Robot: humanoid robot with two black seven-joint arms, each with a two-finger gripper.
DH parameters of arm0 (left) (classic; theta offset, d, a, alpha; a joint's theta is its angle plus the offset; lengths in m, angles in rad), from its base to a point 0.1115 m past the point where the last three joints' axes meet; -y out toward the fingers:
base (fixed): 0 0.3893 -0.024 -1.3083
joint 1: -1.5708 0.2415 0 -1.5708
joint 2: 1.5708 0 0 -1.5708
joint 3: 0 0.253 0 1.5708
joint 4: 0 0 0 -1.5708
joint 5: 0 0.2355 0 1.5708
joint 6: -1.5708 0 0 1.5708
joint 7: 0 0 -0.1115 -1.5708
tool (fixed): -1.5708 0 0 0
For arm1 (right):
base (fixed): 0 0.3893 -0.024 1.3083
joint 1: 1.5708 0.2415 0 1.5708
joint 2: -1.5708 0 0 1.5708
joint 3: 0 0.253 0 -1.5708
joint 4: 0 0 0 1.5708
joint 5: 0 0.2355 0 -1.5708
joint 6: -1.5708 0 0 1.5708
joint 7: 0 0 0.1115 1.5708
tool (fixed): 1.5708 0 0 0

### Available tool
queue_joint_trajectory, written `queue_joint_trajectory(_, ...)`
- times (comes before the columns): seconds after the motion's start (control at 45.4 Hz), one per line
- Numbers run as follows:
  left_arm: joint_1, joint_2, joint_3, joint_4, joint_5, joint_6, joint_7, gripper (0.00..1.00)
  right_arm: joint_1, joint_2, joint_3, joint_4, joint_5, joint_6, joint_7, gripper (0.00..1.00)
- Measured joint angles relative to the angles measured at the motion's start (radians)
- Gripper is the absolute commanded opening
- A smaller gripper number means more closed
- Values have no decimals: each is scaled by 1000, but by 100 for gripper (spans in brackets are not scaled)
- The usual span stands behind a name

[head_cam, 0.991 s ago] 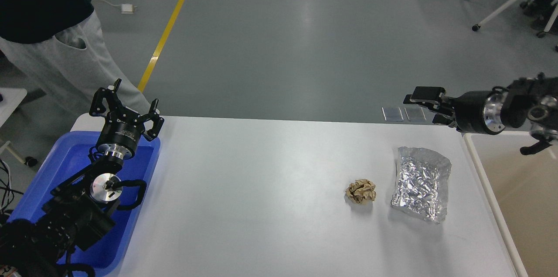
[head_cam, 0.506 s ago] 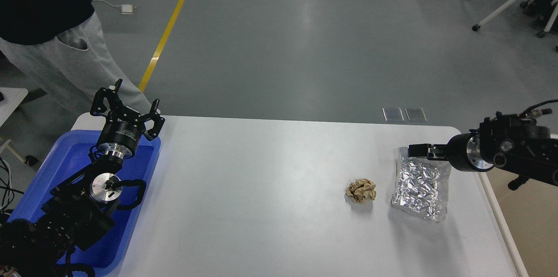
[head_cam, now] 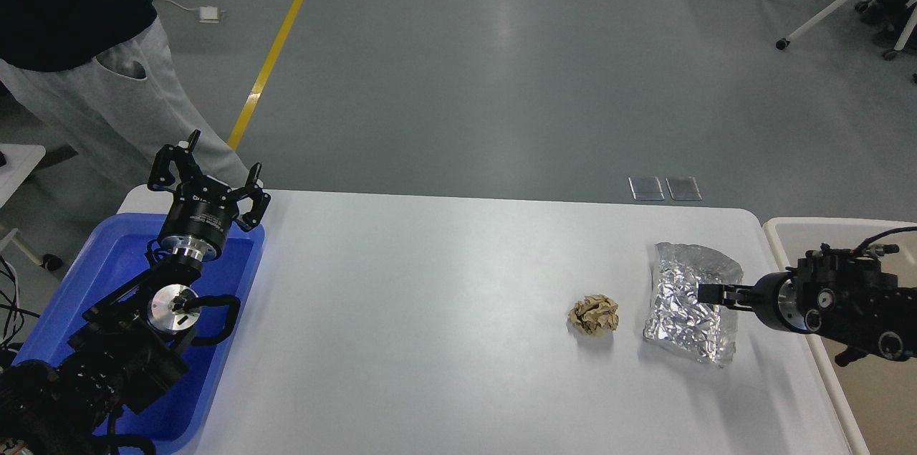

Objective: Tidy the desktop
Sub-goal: 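Close the right gripper on the edge of the silver foil bag, then lift the foil bag with the right gripper toward the white bin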

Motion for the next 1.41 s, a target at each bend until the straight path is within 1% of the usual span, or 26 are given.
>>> queue_joint_trajectory(0.374, 0, 0, 0, 0, 0, 0, 0, 100, -110, 104, 54, -188, 49, -37, 0, 99)
queue_joint_trajectory(0.44, 0, 0, 0, 0, 0, 0, 0, 100, -124, 118, 59, -218, 67, -39, 0, 96)
queue_joint_trajectory(0.484, 0, 0, 0, 0, 0, 0, 0, 100, -131, 126, 64, -236, 83, -42, -1, 87)
queue_joint_trajectory(0.528, 0, 0, 0, 0, 0, 0, 0, 100, -137, 134, 67, -254, 98, -44, 0, 80)
queue_joint_trajectory(0.55, 0, 0, 0, 0, 0, 0, 0, 100, -139, 137, 68, -261, 103, -45, -1, 71)
queue_joint_trajectory(0.594, 0, 0, 0, 0, 0, 0, 0, 100, -144, 145, 70, -278, 113, -50, 0, 40)
queue_joint_trajectory(0.617, 0, 0, 0, 0, 0, 0, 0, 100, -145, 148, 70, -285, 116, -52, 0, 27)
queue_joint_trajectory(0.683, 0, 0, 0, 0, 0, -1, 0, 100, -151, 158, 69, -306, 126, -57, 0, 1)
queue_joint_trajectory(1.013, 0, 0, 0, 0, 0, -1, 0, 100, -166, 184, 61, -343, 148, -62, 0, 0)
queue_joint_trajectory(1.321, 0, 0, 0, 0, 0, 0, 0, 100, -162, 192, 58, -349, 140, -62, 1, 0)
queue_joint_trajectory(1.409, 0, 0, 0, 0, 0, 0, 0, 100, -148, 191, 58, -330, 139, -55, 0, 0)
